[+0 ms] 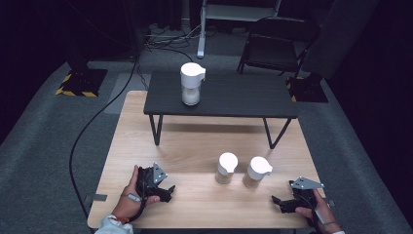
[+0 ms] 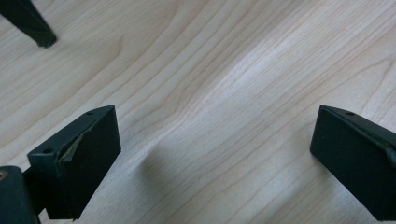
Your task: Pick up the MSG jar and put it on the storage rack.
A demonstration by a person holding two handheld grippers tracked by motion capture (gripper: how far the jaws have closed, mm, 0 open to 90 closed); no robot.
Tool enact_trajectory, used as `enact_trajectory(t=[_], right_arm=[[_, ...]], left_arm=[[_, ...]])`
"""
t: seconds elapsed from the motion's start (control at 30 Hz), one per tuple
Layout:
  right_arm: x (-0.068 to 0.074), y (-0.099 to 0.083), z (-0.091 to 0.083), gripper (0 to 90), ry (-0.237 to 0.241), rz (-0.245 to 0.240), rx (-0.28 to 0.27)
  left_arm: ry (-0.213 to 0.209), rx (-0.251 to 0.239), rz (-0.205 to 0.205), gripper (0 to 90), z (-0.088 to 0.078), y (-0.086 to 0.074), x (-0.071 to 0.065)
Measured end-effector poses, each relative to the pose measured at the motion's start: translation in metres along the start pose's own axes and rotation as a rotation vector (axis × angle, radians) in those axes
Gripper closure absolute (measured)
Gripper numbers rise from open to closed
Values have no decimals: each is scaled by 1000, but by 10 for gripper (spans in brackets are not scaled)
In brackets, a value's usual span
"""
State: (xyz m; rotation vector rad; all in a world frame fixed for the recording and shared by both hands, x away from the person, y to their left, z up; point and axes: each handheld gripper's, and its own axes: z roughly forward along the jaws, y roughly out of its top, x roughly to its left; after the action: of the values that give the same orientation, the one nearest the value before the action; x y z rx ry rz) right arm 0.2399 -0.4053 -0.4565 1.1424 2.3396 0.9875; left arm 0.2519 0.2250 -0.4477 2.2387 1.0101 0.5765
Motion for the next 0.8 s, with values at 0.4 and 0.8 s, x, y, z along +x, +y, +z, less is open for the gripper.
enact_trajectory(t=[0.4,0.8], right_arm=[[0,0,0,0,1,0,0],[0,0,0,0,-1,2,0]], left_arm=[[-92,-4,-110,0,2,-12,29],[-94,-4,-106,0,2,-12,30]])
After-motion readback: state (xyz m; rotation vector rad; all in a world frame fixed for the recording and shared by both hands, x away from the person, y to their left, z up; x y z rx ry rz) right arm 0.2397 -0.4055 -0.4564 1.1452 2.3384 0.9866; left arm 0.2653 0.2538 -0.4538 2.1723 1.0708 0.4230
